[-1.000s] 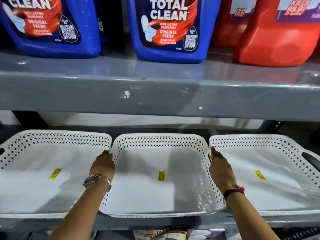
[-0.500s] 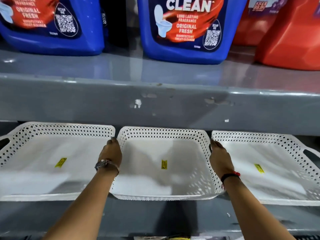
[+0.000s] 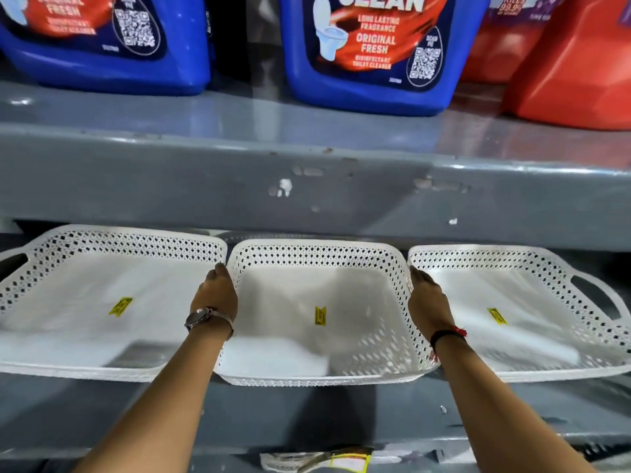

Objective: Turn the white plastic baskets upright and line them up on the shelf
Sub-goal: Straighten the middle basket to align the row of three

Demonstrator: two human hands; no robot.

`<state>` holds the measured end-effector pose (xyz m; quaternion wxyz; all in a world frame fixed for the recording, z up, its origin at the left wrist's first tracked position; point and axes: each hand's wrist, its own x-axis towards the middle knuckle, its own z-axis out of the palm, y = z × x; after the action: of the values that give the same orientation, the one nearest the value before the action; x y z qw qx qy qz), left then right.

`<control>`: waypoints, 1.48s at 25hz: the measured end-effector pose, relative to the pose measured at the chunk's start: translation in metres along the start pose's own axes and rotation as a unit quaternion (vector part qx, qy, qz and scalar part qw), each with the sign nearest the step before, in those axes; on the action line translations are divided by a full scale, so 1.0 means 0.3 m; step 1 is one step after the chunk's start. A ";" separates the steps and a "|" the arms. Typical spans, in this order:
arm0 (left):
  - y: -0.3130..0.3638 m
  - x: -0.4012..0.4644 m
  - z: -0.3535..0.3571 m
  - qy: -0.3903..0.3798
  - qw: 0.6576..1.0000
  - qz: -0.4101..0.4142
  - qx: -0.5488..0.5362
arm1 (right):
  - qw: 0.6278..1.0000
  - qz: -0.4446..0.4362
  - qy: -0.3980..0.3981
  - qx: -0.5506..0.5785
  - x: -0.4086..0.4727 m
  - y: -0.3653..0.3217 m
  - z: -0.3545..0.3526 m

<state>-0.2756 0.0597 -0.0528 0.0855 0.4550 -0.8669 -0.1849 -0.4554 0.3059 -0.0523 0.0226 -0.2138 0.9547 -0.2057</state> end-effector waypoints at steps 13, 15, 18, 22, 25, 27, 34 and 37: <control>-0.036 -0.137 -0.024 -0.028 0.999 -0.040 0.006 | 1.000 0.015 -0.012 -0.006 -0.117 0.041 -0.004; -0.037 -0.142 -0.024 -0.027 0.999 -0.040 0.007 | 1.000 0.015 -0.009 0.005 -0.123 0.044 -0.006; -0.039 -0.144 -0.021 -0.024 0.999 -0.038 0.007 | 1.000 0.013 -0.004 0.011 -0.129 0.045 -0.008; -0.042 -0.150 -0.020 -0.024 0.999 -0.044 0.008 | 1.000 0.018 -0.003 0.010 -0.131 0.049 -0.006; -0.046 -0.154 -0.022 -0.020 0.999 -0.045 0.003 | 1.000 0.019 0.001 0.013 -0.137 0.052 -0.007; -0.046 -0.159 -0.022 -0.018 0.999 -0.046 0.000 | 1.000 0.017 0.004 0.020 -0.144 0.056 -0.006; -0.060 -0.169 -0.017 -0.014 0.999 -0.043 -0.026 | 1.000 0.013 0.001 0.027 -0.162 0.069 -0.008; -0.064 -0.172 -0.017 -0.012 0.998 -0.045 -0.028 | 1.000 0.013 -0.001 0.028 -0.163 0.071 -0.006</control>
<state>-0.2300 0.0908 -0.0548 0.0797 0.4891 -0.8407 -0.2185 -0.4197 0.3446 -0.0615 0.0325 -0.2012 0.9512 -0.2315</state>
